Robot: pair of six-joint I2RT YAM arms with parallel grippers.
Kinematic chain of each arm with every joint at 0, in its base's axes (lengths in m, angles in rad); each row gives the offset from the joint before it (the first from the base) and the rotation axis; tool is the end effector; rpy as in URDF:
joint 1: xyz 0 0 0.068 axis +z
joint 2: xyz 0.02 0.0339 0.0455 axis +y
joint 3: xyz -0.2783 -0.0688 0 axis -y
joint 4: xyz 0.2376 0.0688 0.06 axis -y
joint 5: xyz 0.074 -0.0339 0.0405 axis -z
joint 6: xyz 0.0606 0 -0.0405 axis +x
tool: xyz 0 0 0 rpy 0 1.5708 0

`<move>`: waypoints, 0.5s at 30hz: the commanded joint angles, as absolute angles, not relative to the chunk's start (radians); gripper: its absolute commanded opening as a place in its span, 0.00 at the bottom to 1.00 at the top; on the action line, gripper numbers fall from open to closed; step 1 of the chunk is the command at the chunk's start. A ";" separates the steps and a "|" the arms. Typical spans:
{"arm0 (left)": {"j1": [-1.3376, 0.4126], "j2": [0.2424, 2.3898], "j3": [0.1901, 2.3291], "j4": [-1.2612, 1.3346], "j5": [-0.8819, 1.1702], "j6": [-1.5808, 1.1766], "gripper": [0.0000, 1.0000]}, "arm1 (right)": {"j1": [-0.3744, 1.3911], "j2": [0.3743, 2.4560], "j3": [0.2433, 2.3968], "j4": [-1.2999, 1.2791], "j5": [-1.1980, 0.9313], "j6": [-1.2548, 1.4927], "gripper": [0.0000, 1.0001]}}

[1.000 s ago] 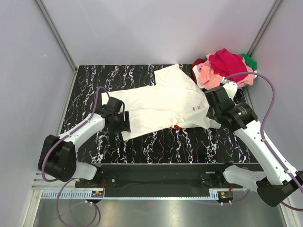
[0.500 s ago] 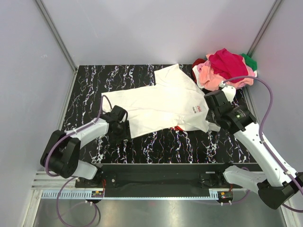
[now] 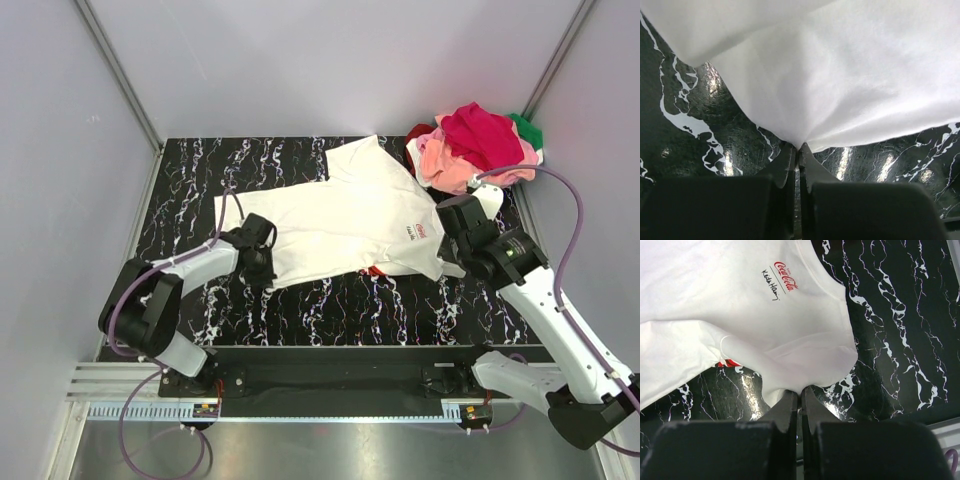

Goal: Fold and stack the t-shirts
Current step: Flatten the tshirt out

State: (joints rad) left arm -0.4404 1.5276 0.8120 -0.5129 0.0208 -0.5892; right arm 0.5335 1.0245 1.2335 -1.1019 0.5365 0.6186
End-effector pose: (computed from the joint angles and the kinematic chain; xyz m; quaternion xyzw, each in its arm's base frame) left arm 0.2454 -0.1170 0.1542 -0.0715 0.9827 -0.0928 0.1432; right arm 0.1660 0.0621 0.3611 0.1267 0.9048 -0.0350 0.4050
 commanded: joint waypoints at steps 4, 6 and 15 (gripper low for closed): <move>-0.443 1.364 0.838 -0.670 -0.020 -0.558 0.00 | 0.526 0.976 1.218 -1.146 0.450 0.676 0.00; -0.443 1.225 0.853 -0.799 -0.026 -0.571 0.00 | 0.526 0.942 1.209 -1.166 0.410 0.699 0.00; -0.443 0.776 0.870 -1.193 -0.012 -0.729 0.00 | 0.526 0.756 1.138 -1.261 0.213 0.854 0.00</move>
